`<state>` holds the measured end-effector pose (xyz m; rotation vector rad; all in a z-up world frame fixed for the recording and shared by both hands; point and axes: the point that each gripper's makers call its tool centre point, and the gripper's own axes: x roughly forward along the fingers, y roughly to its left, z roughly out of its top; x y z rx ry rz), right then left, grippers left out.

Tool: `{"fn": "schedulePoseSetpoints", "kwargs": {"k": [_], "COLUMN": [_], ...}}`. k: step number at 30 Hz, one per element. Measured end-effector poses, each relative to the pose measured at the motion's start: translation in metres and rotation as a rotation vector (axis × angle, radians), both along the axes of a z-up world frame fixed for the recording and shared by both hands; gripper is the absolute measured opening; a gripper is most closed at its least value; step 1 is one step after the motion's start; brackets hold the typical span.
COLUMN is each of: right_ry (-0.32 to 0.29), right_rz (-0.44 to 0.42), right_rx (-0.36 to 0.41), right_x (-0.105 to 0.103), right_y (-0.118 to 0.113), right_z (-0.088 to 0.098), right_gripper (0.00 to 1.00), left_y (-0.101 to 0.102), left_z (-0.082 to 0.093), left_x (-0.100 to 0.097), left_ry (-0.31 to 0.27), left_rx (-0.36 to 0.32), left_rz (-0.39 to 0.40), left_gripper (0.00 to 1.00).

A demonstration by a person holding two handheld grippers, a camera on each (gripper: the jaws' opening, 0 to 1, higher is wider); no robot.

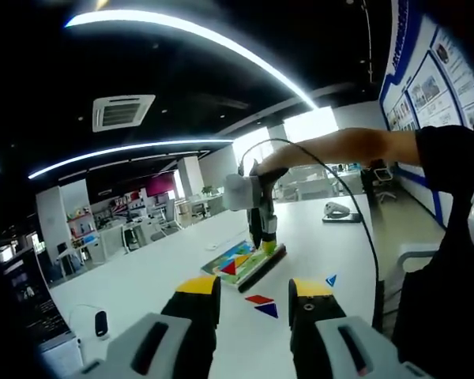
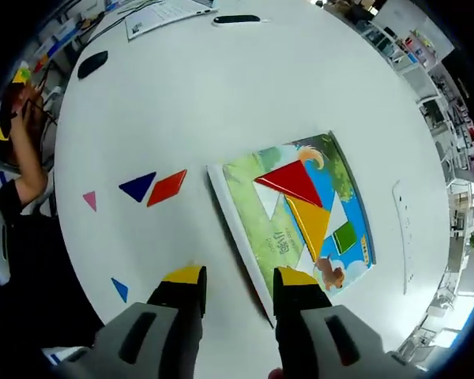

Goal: Pick up the tangram pieces one by one and place each piece onto its matching region on the pattern sheet, fitting the shapes together until the outline on the sheet is completely filled by the tangram pieces

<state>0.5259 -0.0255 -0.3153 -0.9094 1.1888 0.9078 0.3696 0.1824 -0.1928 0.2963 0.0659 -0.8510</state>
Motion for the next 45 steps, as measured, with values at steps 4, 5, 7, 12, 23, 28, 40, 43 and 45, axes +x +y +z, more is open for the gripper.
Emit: {"fn": "schedulePoseSetpoints", "kwargs": {"k": [4, 5, 7, 12, 23, 28, 40, 43, 45], "right_ry": [0.017, 0.018, 0.021, 0.038, 0.1, 0.116, 0.12, 0.089, 0.085], "right_rz": [0.017, 0.022, 0.038, 0.052, 0.065, 0.035, -0.227, -0.294, -0.307], "right_rx": [-0.004, -0.007, -0.023, -0.031, 0.036, 0.055, 0.106, 0.094, 0.085], "right_x": [-0.009, -0.01, -0.013, -0.024, -0.056, -0.066, -0.08, -0.076, -0.075], "right_y": [0.007, 0.008, 0.01, 0.02, 0.061, 0.076, 0.113, 0.114, 0.114], "right_z": [-0.004, -0.005, -0.009, -0.016, -0.026, -0.033, -0.043, -0.044, -0.045], "right_gripper": [0.35, 0.35, 0.35, 0.34, 0.34, 0.33, 0.33, 0.31, 0.3], "left_y": [0.0, 0.0, 0.001, 0.001, 0.0, 0.001, 0.001, 0.002, 0.002], "left_z": [0.0, 0.0, 0.001, 0.001, 0.002, 0.002, 0.002, 0.002, 0.003], "left_x": [0.0, 0.0, 0.0, 0.0, -0.001, -0.001, -0.001, -0.001, -0.001], "left_ry": [-0.001, -0.001, -0.001, -0.003, -0.006, -0.006, -0.006, -0.007, -0.009], "left_rx": [0.0, -0.001, -0.001, -0.001, 0.0, -0.001, -0.003, -0.002, -0.002], "left_rz": [0.001, 0.001, 0.001, 0.003, 0.0, 0.002, 0.004, 0.002, 0.001], "left_gripper": [0.36, 0.36, 0.36, 0.36, 0.36, 0.36, 0.36, 0.36, 0.35]}}
